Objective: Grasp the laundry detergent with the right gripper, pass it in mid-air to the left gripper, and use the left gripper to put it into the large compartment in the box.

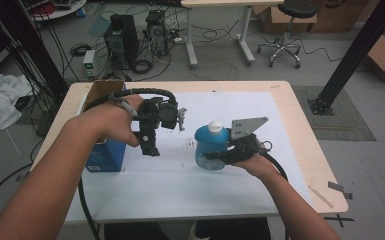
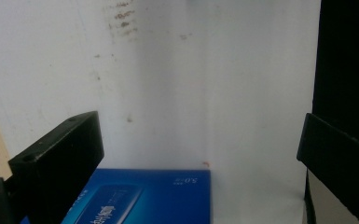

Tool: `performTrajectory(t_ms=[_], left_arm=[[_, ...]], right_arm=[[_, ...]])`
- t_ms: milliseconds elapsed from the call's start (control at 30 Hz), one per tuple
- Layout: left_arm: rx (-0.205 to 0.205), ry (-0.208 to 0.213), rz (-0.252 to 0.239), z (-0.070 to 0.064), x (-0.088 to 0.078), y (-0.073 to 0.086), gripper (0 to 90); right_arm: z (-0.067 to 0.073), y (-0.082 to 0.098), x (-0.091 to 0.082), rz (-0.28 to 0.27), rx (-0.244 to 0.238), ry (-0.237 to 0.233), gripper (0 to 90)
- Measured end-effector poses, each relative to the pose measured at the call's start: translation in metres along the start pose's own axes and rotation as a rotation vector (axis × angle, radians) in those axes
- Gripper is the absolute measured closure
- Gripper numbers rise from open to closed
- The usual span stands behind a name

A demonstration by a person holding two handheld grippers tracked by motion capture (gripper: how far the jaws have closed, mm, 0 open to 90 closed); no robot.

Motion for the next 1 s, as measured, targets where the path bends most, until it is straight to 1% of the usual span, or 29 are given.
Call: performTrajectory(t_ms=[33,233,333,400,533,600,700,800,833,900,967,1000], left_arm=[[0.002,0.002,0.0,0.0,0.0,-0.001,0.8],[0.007,0.018,-0.001,-0.002,0.002,-0.006,0.6],[0.011,0.024,-0.007,-0.004,0.003,-0.009,0.6],[0.014,0.025,-0.002,-0.004,0.004,-0.01,0.5],[0.012,0.034,-0.009,-0.007,0.008,-0.013,0.3],[0.01,0.048,-0.005,-0.009,0.011,-0.014,0.3],[0.011,0.058,-0.003,-0.012,0.015,-0.015,0.3],[0.011,0.066,-0.008,-0.014,0.018,-0.016,0.1],[0.012,0.068,-0.009,-0.015,0.019,-0.016,0.1],[0.007,0.07,-0.012,-0.016,0.021,-0.015,0.1],[0.005,0.073,-0.011,-0.017,0.023,-0.015,0.1],[0.005,0.072,-0.014,-0.017,0.024,-0.015,0.1]], right_arm=[[0.002,-0.001,0.003,-0.008,-0.006,-0.017,47.2],[0.008,-0.001,0.015,-0.018,-0.022,-0.073,47.2],[0.01,-0.001,0.023,-0.02,-0.035,-0.088,47.2],[0.013,-0.001,0.029,-0.022,-0.044,-0.101,47.2],[0.018,-0.001,0.042,-0.028,-0.055,-0.125,47.2],[0.021,-0.002,0.05,-0.036,-0.053,-0.143,47.2],[0.024,-0.001,0.059,-0.039,-0.062,-0.154,47.2],[0.026,-0.001,0.066,-0.042,-0.06,-0.165,47.2],[0.028,-0.001,0.072,-0.041,-0.062,-0.167,47.2],[0.028,-0.002,0.074,-0.043,-0.067,-0.17,47.2],[0.031,-0.002,0.081,-0.046,-0.058,-0.177,47.1],[0.031,-0.002,0.081,-0.046,-0.058,-0.177,47.1]])
Point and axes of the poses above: each handheld gripper's, and its own axes: x roughly forward along the jaws, y roughly out of its underside, z roughly to its left, the point moved 4 cm from there along x, roughly forward along the jaws, and after that the axes turned 9 degrees about -z, right-handed, at the moved point
